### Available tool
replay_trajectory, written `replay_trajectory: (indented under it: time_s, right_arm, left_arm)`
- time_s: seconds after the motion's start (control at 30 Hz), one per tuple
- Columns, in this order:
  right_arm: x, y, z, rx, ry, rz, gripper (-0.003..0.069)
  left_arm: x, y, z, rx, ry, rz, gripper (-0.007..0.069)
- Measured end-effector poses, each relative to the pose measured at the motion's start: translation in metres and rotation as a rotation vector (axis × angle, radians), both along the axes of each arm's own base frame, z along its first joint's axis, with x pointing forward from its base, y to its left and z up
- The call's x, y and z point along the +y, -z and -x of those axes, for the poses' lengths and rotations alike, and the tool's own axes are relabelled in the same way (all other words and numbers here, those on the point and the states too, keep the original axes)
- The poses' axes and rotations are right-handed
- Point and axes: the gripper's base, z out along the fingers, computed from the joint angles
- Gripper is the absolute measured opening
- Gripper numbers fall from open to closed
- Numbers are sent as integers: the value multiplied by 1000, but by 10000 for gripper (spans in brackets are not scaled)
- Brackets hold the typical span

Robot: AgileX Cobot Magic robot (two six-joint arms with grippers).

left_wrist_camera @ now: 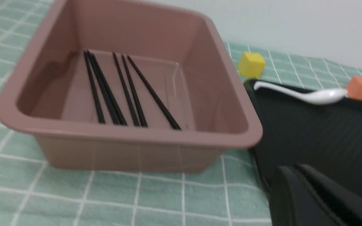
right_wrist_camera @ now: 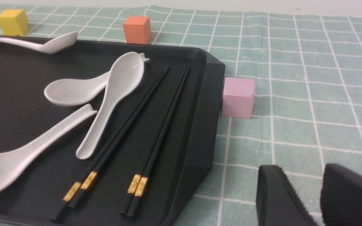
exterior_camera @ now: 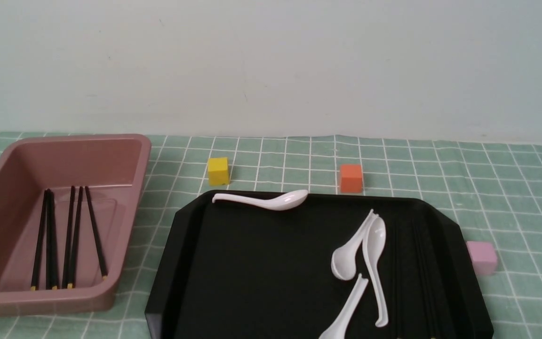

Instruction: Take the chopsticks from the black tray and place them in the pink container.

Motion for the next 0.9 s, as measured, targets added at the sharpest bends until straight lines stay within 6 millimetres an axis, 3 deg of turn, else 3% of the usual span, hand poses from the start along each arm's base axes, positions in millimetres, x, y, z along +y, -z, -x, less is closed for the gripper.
replay_trajectory:
  time_s: [0.2, 0.9]
  right_arm:
    - [0, 0, 0, 0, 0, 0, 240]
    - [0, 0, 0, 0, 0, 0, 240]
  left_arm:
    - [0, 21, -2, 52, 10, -12, 6]
    - [0, 23, -2, 67, 9, -26, 24]
